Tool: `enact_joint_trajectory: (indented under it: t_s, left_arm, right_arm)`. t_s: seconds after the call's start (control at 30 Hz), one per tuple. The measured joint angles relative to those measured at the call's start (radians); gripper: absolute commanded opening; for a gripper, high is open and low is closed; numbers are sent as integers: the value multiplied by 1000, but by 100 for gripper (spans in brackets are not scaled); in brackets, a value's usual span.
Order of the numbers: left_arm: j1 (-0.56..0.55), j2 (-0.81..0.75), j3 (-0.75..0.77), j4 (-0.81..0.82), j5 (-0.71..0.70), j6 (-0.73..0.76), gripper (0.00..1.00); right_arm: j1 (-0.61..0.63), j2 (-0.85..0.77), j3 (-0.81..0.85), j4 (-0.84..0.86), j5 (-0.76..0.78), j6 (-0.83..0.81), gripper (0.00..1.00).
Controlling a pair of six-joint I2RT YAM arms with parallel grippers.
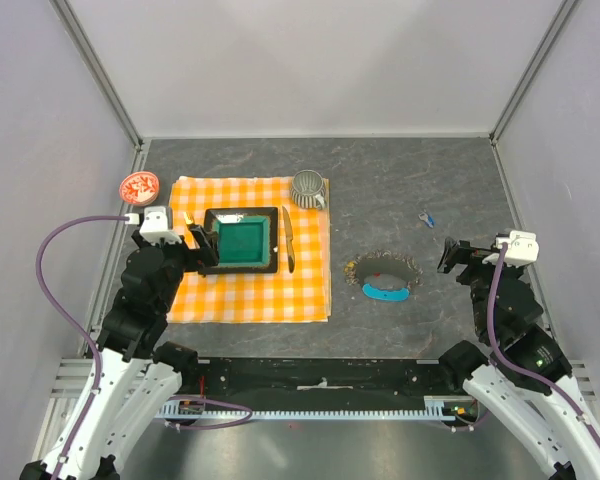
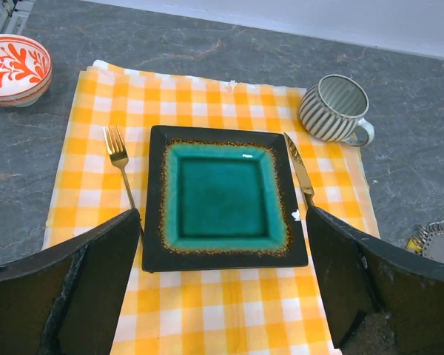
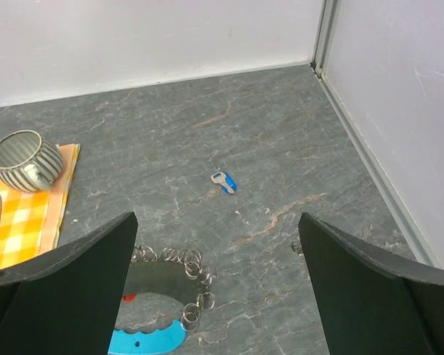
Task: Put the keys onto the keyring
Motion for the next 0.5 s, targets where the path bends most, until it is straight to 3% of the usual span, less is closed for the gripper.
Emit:
enact_joint_trajectory:
  t_s: [0.3,0.5]
  left_arm:
    - [1,14,0,0,2,2,99]
    - [1,26,0,-1,9,2,99]
  right_arm:
    - [0,25,-7,12,-59,8,98]
    - [0,155,-6,21,-165,24,98]
